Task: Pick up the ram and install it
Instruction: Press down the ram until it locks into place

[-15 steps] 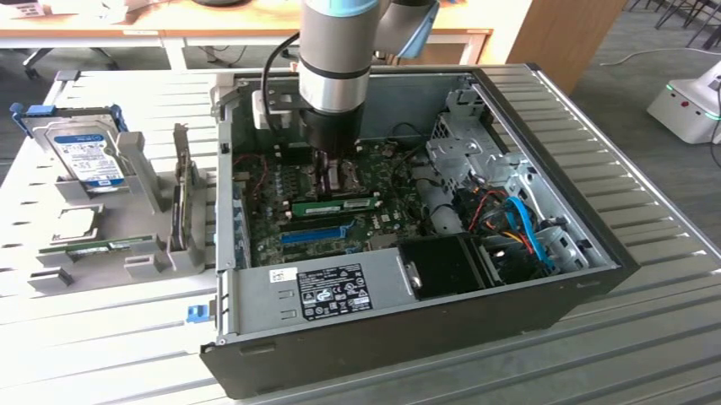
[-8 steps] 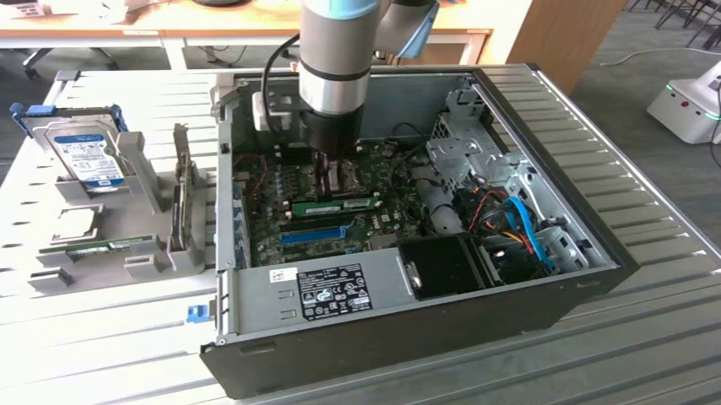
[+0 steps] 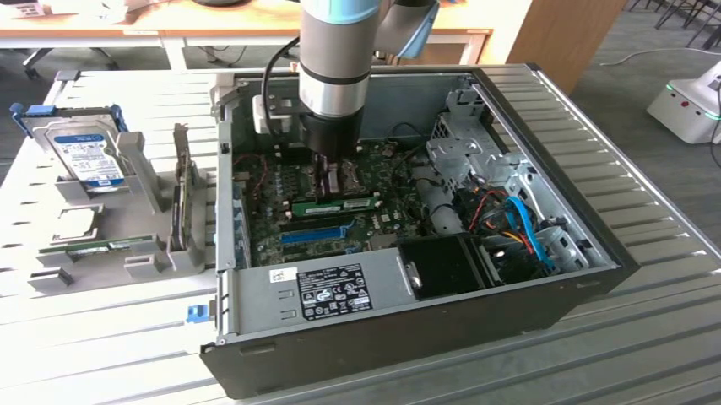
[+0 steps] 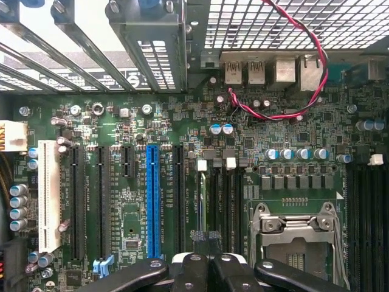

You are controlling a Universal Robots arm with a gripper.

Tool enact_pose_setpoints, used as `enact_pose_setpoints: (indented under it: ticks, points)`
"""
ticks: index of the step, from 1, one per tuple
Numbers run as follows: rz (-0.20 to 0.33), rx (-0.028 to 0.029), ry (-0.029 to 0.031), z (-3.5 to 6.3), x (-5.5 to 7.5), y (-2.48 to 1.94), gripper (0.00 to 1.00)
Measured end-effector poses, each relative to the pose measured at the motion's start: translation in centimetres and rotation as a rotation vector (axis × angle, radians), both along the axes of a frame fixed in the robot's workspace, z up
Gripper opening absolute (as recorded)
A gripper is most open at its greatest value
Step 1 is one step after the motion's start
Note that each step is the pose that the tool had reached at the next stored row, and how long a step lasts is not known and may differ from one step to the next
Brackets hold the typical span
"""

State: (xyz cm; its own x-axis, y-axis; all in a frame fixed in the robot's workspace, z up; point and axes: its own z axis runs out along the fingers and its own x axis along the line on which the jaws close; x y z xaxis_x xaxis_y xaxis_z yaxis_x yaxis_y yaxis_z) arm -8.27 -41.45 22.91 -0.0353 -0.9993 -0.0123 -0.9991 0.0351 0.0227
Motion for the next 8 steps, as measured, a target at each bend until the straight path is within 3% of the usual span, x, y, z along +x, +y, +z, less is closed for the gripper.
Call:
enact_pose_setpoints:
  ticks: [8]
  points:
    - [0.0,0.0001,0.0,-0.11,0.0,0.0,0.11]
